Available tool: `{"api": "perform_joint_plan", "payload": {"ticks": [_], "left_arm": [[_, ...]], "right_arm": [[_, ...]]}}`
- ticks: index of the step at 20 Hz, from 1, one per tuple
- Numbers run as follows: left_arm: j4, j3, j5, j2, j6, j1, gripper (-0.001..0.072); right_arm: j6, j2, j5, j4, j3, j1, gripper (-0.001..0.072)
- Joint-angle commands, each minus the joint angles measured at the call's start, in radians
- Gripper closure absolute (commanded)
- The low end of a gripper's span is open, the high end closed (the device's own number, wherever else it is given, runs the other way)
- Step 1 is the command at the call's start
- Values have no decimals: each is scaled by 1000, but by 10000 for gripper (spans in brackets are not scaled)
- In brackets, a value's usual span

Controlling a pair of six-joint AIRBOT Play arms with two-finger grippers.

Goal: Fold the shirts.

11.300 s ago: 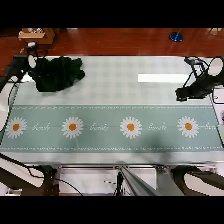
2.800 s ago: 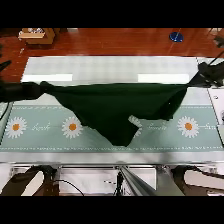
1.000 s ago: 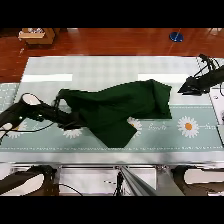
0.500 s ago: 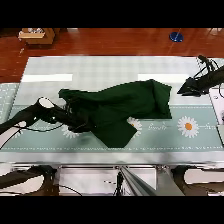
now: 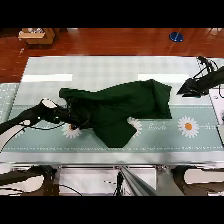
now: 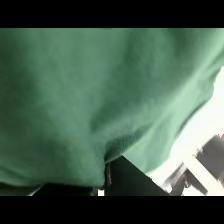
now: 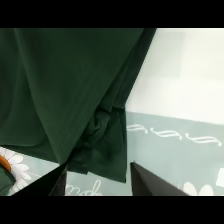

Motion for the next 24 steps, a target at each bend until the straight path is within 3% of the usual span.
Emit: {"api": "perform_joint_plan", "payload": {"ticks": [1, 8, 10, 13, 14, 15, 16, 17, 24], "left_arm": [[-8, 1, -76, 0, 47, 0, 677], [-8, 1, -87, 3, 51, 0, 677], [-8, 1, -87, 3, 51, 0, 677], [-8, 1, -87, 3, 51, 0, 677], [-8, 1, -87, 3, 51, 0, 677], [-8, 1, -89, 3, 51, 0, 677], [-9, 2, -97, 4, 56, 1, 677], [-16, 2, -108, 4, 72, 3, 677], [-43, 125, -244, 105, 114, 58, 678]], "right_arm": [[-7, 0, 18, 49, -72, 0, 225], [-98, 0, -58, 221, -302, 11, 223], [-115, 0, -78, 225, -323, 47, 156], [-108, 0, -173, 211, -344, 129, 157], [-87, -1, -216, 197, -343, 159, 218], [-71, -1, -248, 185, -343, 181, 330], [-59, -1, -269, 174, -343, 195, 530], [-50, -1, -272, 176, -343, 197, 674], [-72, 197, -241, 177, -343, 111, 695]]}}
